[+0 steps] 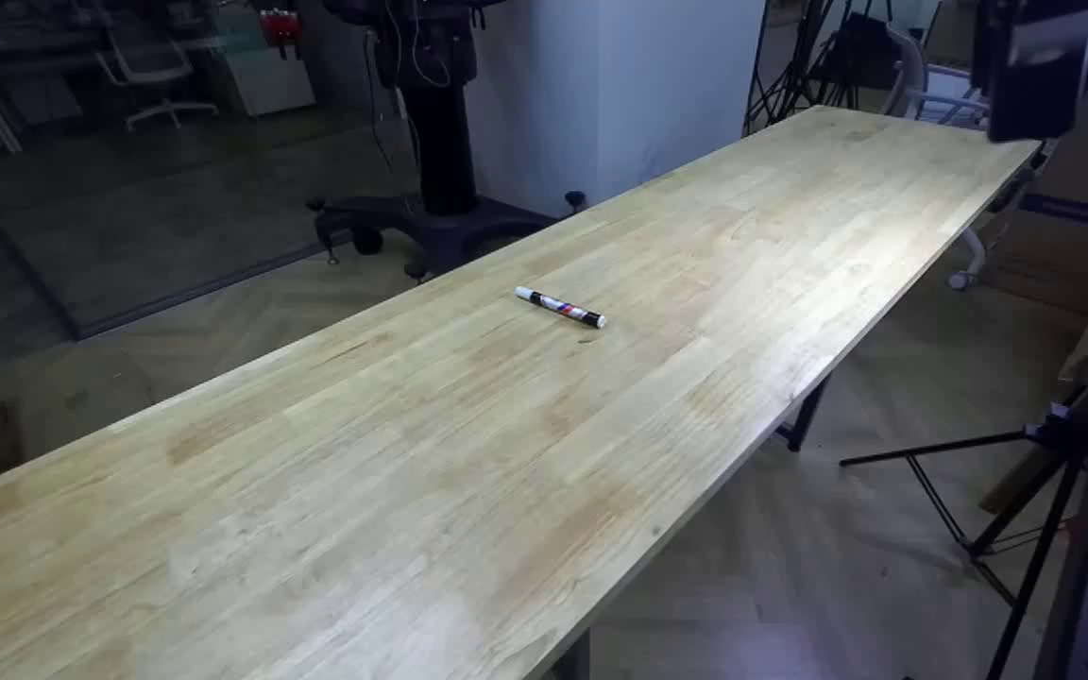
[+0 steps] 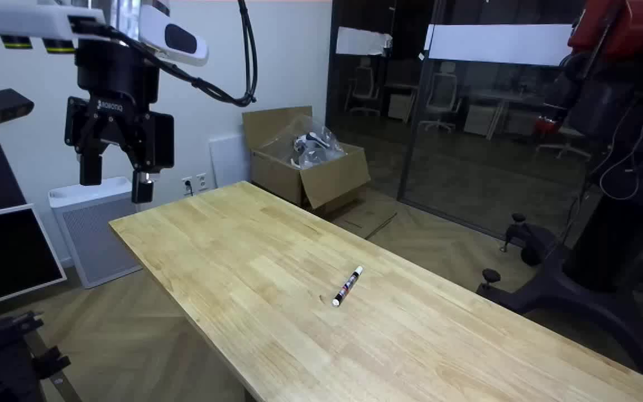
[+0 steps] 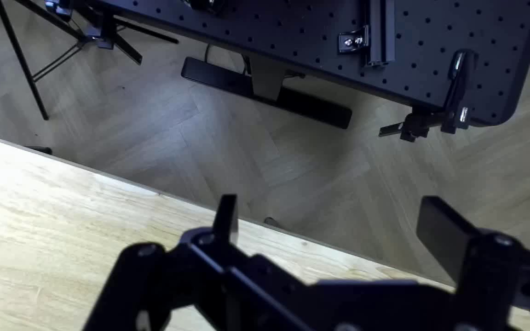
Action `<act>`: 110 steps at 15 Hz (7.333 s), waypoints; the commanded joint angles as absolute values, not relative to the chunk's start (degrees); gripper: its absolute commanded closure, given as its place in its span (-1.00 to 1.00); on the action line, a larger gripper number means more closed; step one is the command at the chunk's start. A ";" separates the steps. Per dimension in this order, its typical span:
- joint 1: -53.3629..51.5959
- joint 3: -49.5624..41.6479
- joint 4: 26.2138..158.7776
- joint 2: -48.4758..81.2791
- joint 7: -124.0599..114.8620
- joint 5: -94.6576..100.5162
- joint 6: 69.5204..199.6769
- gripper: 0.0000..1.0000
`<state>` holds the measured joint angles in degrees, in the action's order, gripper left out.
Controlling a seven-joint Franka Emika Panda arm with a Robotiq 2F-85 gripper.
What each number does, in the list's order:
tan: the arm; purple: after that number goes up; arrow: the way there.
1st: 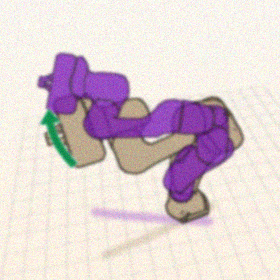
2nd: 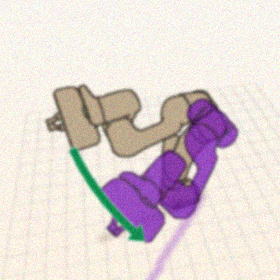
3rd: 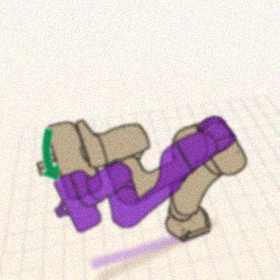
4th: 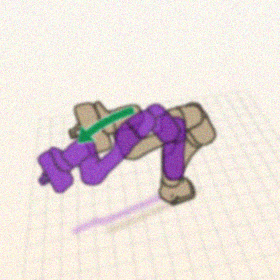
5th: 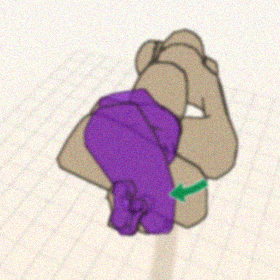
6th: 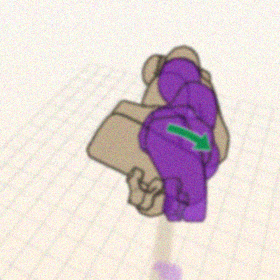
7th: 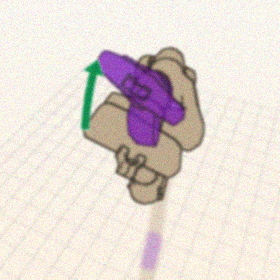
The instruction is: Move the marker forwards
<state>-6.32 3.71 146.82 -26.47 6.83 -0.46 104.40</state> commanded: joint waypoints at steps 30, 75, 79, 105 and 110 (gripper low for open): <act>1.21 -5.78 128.66 3.81 25.85 2.96 130.91 -1.00; 3.38 -2.47 89.04 50.15 8.04 3.49 129.10 -1.00; 3.73 -2.68 85.23 53.14 11.08 4.45 125.34 -1.00; 3.65 -2.37 71.93 61.15 12.91 5.37 121.25 0.22; 3.08 -2.52 72.88 59.83 11.43 5.31 121.83 -0.43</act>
<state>3.55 -2.43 72.01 61.48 14.35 4.68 121.85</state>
